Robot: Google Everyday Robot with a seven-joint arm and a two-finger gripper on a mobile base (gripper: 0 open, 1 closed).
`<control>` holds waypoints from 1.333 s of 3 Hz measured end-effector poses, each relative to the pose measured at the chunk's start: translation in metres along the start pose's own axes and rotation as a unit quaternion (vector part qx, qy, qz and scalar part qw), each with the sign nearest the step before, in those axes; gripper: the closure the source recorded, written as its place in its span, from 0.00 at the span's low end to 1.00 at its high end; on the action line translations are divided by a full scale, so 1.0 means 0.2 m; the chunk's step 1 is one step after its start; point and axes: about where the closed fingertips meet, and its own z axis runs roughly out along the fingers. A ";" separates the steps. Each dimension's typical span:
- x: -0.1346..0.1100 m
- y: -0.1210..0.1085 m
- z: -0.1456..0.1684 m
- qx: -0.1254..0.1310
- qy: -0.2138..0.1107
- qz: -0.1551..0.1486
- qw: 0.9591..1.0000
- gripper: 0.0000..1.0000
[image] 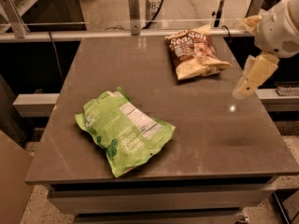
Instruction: Pick brown chip bag
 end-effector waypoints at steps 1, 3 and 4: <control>0.03 -0.26 0.18 0.026 -0.026 -0.006 0.999 0.00; 0.03 -0.29 0.30 0.019 -0.045 0.017 0.999 0.00; 0.06 -0.34 0.42 0.023 -0.061 0.042 0.997 0.00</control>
Offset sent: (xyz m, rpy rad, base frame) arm 0.1005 -0.0089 -0.0279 0.0666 -0.0878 -0.0049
